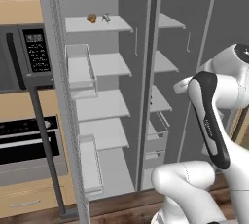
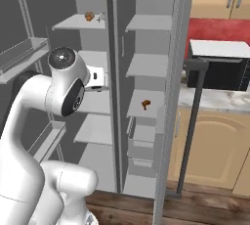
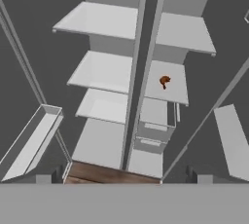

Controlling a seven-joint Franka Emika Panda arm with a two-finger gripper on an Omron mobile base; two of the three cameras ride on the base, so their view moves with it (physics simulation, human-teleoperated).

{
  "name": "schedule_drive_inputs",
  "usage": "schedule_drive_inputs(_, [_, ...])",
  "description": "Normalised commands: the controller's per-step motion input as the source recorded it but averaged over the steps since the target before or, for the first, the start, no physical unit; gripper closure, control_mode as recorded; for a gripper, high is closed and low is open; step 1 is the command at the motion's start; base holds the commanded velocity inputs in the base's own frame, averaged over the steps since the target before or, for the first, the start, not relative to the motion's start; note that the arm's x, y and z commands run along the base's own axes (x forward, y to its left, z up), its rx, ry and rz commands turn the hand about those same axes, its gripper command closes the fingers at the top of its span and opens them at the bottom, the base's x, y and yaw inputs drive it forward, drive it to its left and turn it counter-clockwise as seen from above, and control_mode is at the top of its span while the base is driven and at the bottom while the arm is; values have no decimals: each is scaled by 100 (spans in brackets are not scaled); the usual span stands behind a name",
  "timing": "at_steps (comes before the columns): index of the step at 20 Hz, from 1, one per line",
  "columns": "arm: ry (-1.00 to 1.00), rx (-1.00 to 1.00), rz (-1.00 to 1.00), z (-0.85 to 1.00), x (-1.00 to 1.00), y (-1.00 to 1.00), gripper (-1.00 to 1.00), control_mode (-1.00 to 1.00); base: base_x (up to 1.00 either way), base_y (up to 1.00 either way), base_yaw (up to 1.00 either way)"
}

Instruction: Pick up the frozen fish from the freezer, place it on any shelf in the fridge, and close the fridge and freezer doors when done.

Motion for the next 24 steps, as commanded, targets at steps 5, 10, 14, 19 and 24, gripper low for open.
schedule_drive_inputs(5, [0, 0, 0, 0, 0, 0, -100, 100, -43, -17, -4])
schedule_drive_inputs(10, [0, 0, 0, 0, 0, 0, -100, 100, -32, -9, -4])
schedule_drive_inputs(14, [0, 0, -1, 0, -11, -1, -100, -100, -23, -6, -3])
schedule_drive_inputs(19, [-1, 0, -1, 2, -73, -3, -100, -100, 0, 0, 0])
schedule_drive_inputs(24, [-15, 0, 0, 14, -96, -2, -100, -100, 0, 0, 0])
